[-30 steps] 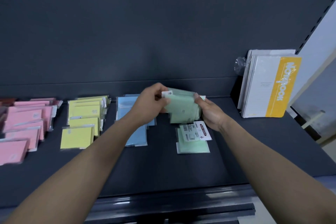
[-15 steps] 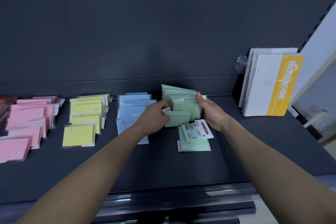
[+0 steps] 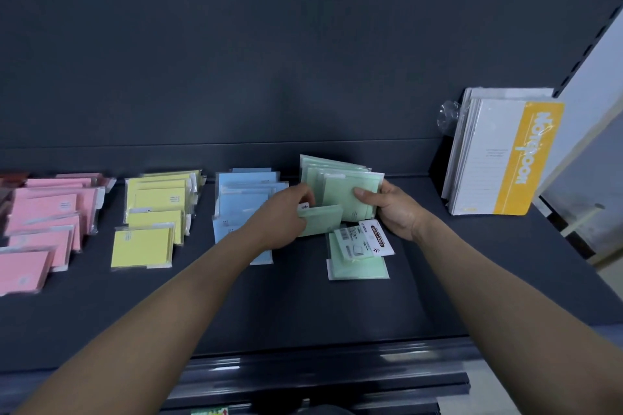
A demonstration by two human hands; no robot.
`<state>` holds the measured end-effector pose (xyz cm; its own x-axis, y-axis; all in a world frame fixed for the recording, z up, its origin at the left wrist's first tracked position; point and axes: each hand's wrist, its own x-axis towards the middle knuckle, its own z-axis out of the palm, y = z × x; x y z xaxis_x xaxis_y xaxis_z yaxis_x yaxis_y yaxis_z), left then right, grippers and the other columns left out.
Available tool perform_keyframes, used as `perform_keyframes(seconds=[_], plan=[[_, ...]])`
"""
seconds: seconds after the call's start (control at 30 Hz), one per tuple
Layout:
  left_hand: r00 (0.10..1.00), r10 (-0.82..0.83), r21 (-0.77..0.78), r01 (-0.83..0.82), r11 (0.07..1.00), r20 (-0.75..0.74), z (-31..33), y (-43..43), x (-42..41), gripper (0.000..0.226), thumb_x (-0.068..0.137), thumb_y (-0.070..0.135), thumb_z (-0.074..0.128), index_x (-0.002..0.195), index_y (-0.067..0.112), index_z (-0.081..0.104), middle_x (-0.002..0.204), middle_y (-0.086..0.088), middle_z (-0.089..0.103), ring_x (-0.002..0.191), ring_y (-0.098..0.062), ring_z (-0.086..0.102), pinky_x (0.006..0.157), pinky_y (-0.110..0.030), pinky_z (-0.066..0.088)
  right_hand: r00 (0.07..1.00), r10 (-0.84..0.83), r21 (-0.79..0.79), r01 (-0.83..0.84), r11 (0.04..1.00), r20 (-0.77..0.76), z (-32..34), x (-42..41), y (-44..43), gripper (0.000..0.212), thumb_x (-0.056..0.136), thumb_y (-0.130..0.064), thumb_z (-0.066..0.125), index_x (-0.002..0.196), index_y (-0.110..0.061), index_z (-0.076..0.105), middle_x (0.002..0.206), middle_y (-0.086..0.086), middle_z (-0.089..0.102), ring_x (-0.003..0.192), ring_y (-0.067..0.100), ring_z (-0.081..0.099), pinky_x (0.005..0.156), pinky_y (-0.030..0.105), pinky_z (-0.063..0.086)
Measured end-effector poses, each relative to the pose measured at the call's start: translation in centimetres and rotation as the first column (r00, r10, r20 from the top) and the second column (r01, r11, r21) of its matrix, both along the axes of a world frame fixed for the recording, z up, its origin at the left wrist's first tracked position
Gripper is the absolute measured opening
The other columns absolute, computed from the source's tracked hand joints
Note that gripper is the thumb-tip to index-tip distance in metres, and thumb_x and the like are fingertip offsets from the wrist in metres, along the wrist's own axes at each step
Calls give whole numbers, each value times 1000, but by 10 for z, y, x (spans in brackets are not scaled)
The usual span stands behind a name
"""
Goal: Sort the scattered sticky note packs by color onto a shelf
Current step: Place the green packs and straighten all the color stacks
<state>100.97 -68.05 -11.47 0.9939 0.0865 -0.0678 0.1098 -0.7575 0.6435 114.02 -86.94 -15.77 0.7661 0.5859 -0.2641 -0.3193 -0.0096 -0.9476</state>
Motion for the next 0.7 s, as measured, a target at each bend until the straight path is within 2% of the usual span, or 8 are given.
perform_keyframes(seconds=[0.1,0.2,0.3,0.4,0.5,0.57,0.63,0.7], plan=[[998,-16,10,17,1000,-63,5,9,-1,23,83,3,55,102,16,51,106,-2,53,78,-17,52,63,-29,43,1000,-12,3,12,1000,-2,0,1,1,59,72,-19,72,128,-5,55,118,14,67,109,31,64,99,47,48],[998,22,38,-20,999,-55,5,10,3,22,88,6,53,108,12,50,113,-4,52,72,-16,49,62,-28,41,999,-34,1,34,999,-5,1,2,2,49,79,-15,70,126,-6,57,116,13,68,107,30,65,100,47,47],[1000,22,207,-18,978,-19,-1,5,9,25,89,3,49,114,8,51,118,-10,51,92,-22,52,72,-28,41,998,-57,-4,57,998,-1,0,2,4,40,85,-12,67,124,-8,58,114,11,69,105,29,66,100,48,47],[1000,-1,295,0,956,3,-11,2,14,31,90,4,49,121,7,51,120,-11,49,108,-26,47,85,-31,42,998,-59,-6,59,998,8,1,1,4,44,83,-15,70,124,-9,58,114,10,70,106,28,66,100,48,47],[998,-40,436,12,900,53,-15,-1,16,37,87,9,56,124,8,50,123,-9,46,116,-26,39,95,-36,40,997,-80,-12,80,997,8,1,1,4,55,71,-22,77,122,-10,59,112,7,71,107,26,66,103,47,45],[989,-78,531,1,848,123,-14,-8,15,37,87,15,57,123,11,49,125,-7,43,116,-26,36,96,-35,36,993,-113,-10,113,994,16,0,2,4,43,76,-17,75,116,-11,61,110,7,72,106,25,66,103,45,45],[980,-122,491,30,870,156,-6,-22,13,29,89,24,57,115,12,55,120,-6,48,112,-24,39,94,-32,34,990,-139,-11,139,990,25,0,3,3,29,83,-12,70,111,-12,63,108,7,72,104,26,67,100,44,47],[982,-175,385,136,913,67,-1,-37,12,30,87,36,60,105,13,61,107,-4,56,105,-22,46,88,-32,37,988,-152,-10,152,988,33,2,2,3,25,85,-10,68,109,-11,64,106,8,72,103,27,66,97,43,49]])
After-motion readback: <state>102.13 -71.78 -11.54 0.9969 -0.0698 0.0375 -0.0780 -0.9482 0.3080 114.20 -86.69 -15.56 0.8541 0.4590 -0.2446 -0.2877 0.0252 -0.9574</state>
